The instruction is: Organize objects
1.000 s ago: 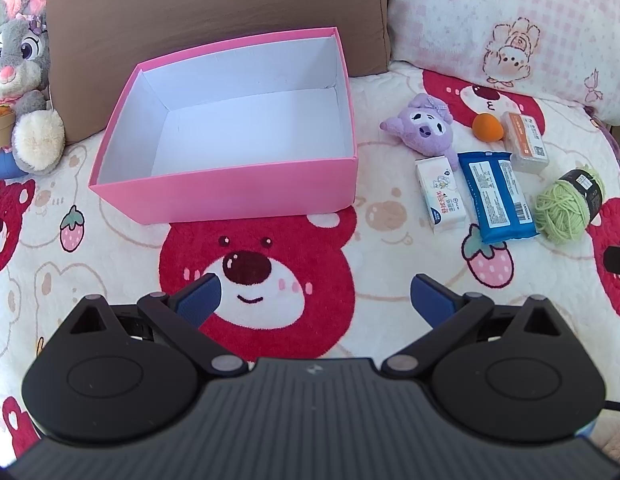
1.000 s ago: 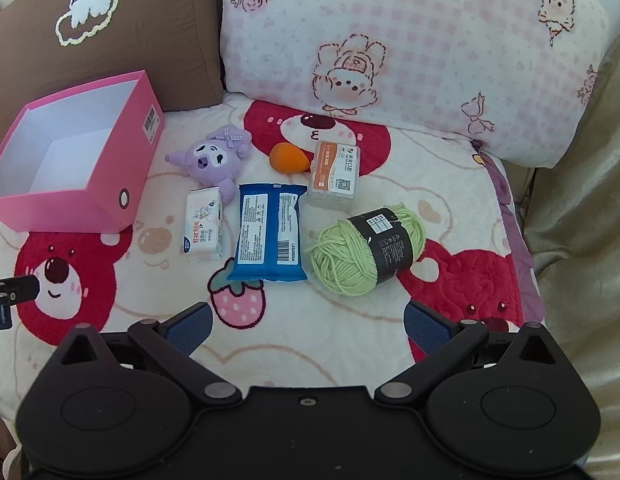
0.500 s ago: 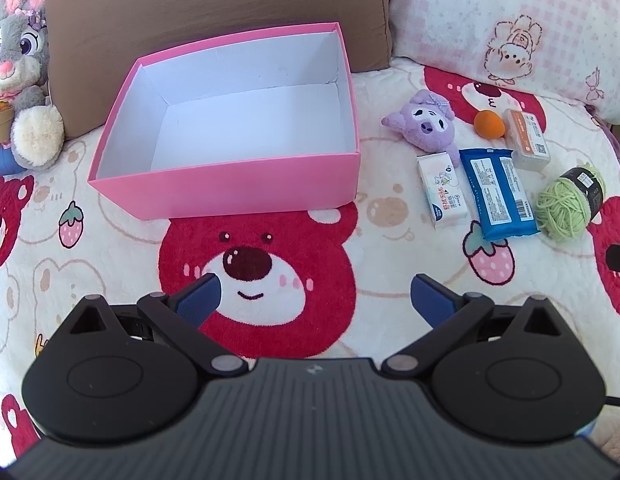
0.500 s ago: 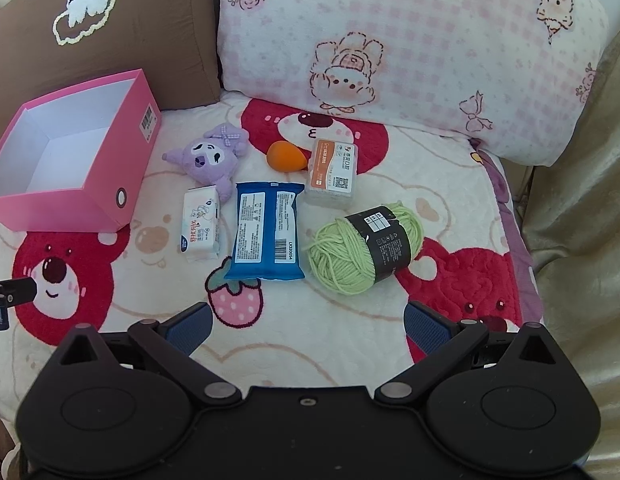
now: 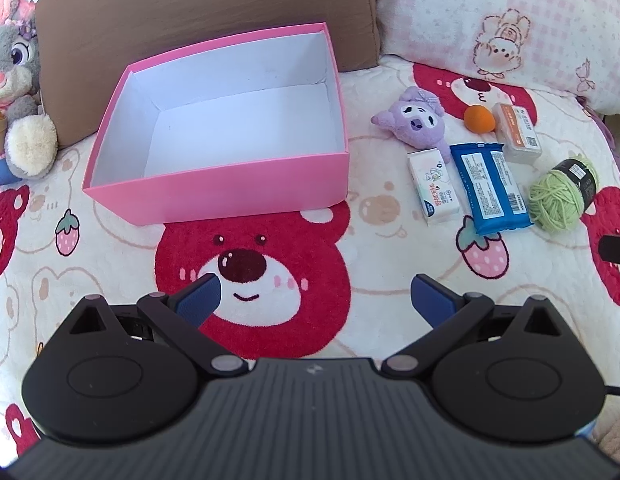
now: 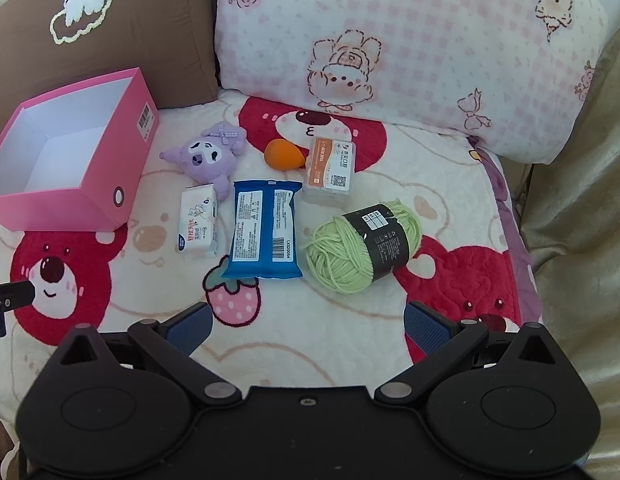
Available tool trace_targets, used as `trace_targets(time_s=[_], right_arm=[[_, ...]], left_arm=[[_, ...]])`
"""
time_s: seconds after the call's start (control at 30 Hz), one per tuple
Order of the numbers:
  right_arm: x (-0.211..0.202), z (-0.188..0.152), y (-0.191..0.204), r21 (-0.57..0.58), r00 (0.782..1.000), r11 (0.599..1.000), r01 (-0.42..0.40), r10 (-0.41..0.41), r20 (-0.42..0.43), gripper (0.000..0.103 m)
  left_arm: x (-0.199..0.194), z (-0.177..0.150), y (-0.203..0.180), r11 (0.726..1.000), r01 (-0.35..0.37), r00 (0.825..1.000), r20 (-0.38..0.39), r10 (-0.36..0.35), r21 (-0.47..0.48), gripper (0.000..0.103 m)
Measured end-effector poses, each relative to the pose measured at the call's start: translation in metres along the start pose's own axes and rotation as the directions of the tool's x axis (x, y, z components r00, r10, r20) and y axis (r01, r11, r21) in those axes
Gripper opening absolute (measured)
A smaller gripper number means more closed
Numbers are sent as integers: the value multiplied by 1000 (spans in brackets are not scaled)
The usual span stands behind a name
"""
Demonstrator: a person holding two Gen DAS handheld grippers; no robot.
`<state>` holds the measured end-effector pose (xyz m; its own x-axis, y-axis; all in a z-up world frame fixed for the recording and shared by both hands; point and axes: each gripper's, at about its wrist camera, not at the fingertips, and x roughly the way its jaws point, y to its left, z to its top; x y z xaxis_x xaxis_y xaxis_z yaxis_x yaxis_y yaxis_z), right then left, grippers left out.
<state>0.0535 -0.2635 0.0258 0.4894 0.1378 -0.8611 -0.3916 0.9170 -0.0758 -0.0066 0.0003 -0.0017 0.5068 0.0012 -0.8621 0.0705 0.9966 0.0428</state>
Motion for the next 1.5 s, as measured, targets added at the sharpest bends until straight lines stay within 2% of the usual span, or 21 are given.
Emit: trace_targets(time_s=[0.13,0.23,0.3,0.4,0.5,0.57,0.73,0.83,0.93,1.07,1.2,1.4,1.5], right_arm=[[-3,1,-3,5,1000,1000,-24,24,-2,103],[-15,6,-17,23,994,995,-102,101,30,103],[-25,9,-33,59,982,983,-171,166,85,103],[-38,8,-56,84,951,965,-249,227,212,103],[-44,4,-78,88,895,943,-320,271,353,103],[-39,7,-92,104,870,924,-368,302,391,103],[-1,18,-120,259,900,875,-410,341,271,103],[20,18,-127,302,909,859,-413,367,201,103],[39,17,-132,358,913,840,-408,383,143,103],[55,16,-145,436,931,824,-361,345,120,103],[72,14,-157,496,924,786,-369,370,100,103],[106,5,-167,603,896,699,-384,441,59,103],[121,-6,-175,687,885,622,-376,460,68,103]], left_arm=[[-6,3,-5,1000,-2,1000,12,2,23,103],[-13,10,-10,999,16,1000,22,-17,44,103],[-19,18,-17,997,25,999,34,-28,73,103],[-26,32,-28,990,55,997,40,-60,130,103],[-32,46,-40,979,118,991,38,-126,168,102],[-34,55,-51,969,159,985,36,-169,190,102],[-26,72,-81,939,214,974,18,-227,269,102],[-15,82,-97,921,267,962,-25,-271,285,100],[-4,89,-112,905,279,957,-20,-289,321,100],[18,100,-120,895,348,935,-38,-352,279,100],[44,105,-128,890,384,923,-65,-380,246,98],[84,103,-139,861,470,882,-127,-453,193,96],[93,95,-146,813,539,841,-106,-530,220,95]])
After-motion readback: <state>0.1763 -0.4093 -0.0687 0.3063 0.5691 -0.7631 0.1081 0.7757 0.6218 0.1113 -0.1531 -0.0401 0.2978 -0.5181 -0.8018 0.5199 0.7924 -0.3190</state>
